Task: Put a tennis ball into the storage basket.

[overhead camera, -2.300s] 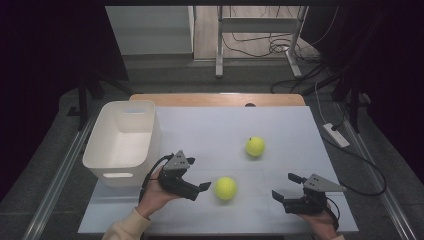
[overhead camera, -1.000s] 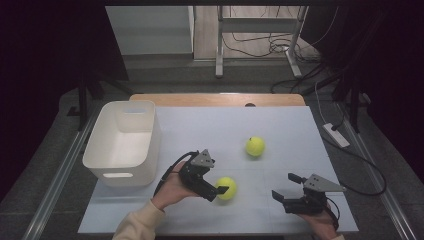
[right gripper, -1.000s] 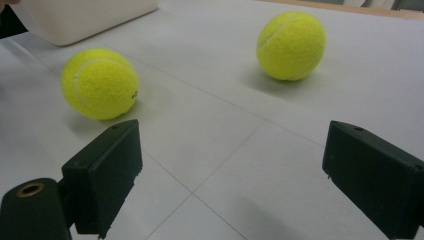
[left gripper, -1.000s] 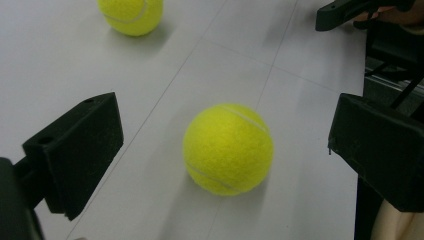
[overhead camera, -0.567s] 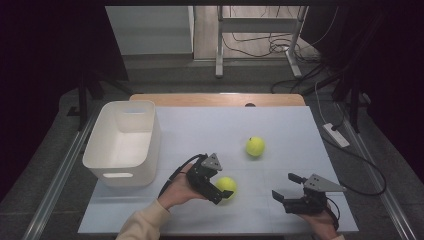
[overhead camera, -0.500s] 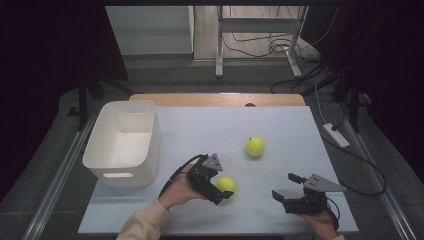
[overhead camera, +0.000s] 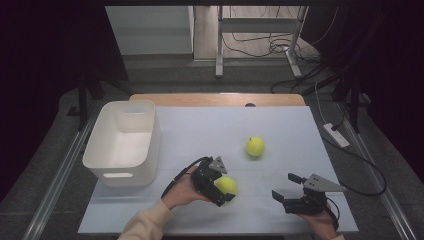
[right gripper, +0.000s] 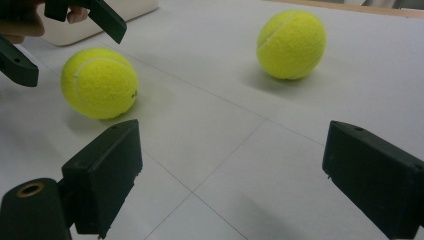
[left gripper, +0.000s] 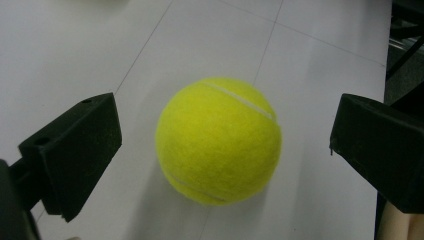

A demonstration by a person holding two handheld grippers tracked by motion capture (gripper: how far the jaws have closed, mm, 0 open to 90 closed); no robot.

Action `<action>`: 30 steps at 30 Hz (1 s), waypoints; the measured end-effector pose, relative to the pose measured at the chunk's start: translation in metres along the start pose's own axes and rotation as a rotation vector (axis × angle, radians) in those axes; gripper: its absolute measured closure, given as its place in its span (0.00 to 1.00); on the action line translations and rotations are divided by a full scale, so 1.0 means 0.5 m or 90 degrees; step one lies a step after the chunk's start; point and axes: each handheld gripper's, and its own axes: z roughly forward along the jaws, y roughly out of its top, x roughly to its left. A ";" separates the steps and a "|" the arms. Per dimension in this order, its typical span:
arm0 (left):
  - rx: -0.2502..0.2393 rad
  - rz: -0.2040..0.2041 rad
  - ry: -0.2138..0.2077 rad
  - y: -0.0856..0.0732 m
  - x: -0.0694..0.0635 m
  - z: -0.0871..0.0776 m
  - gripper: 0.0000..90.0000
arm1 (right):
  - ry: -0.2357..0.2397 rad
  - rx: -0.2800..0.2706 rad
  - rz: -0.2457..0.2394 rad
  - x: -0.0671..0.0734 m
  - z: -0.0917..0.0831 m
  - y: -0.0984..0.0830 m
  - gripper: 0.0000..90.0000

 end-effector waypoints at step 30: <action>0.044 -0.007 0.000 -0.009 0.003 0.041 0.12 | 0.000 -0.001 0.001 0.000 0.000 0.000 0.10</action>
